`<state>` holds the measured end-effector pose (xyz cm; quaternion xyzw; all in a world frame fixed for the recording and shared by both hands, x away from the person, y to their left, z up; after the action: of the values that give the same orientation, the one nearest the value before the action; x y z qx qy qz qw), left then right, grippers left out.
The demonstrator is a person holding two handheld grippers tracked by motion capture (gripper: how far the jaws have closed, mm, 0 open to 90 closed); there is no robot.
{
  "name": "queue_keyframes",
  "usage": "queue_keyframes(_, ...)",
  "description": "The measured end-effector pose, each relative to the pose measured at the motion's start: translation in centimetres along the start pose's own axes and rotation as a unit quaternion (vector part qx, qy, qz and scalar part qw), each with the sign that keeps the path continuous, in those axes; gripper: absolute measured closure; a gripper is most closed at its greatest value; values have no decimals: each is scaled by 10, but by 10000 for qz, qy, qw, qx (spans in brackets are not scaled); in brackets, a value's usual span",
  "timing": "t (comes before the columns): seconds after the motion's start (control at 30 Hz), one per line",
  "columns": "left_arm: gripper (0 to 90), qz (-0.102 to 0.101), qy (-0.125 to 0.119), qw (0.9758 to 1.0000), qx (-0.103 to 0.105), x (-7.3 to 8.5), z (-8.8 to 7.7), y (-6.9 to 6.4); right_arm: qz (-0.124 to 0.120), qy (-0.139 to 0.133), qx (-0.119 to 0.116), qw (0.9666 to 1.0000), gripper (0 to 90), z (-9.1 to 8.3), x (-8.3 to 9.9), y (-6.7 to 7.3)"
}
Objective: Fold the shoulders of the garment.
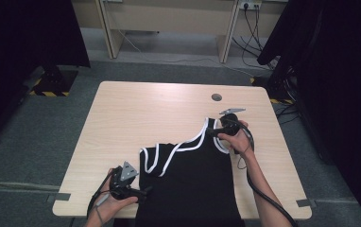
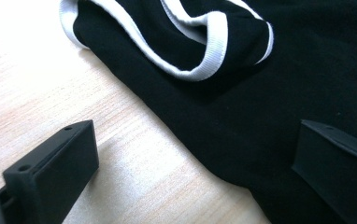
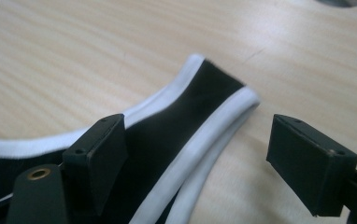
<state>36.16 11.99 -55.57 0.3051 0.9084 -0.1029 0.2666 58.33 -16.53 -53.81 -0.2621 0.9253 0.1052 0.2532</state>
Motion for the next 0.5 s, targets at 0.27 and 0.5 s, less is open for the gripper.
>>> queue_keyframes(0.27, 0, 2, 5, 10000, 2, 0, 0, 0, 32, 43, -57, 10000, 240, 10, -10, -7)
queue_keyframes(0.5, 0, 4, 2, 10000, -3, 0, 0, 0, -291, -16, 85, 9995, 379, 13, -9, -5)
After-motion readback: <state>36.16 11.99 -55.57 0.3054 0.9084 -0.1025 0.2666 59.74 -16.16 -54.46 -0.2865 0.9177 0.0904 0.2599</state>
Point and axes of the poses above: each handheld gripper's, and its own axes: z roughly forward along the jaws, x roughly out of its underside, y roughly to its left, the point moved 10 cm from there along z, roughly forward along the jaws, and after that the axes turned 13 degrees about y, right-handed, at the moved point
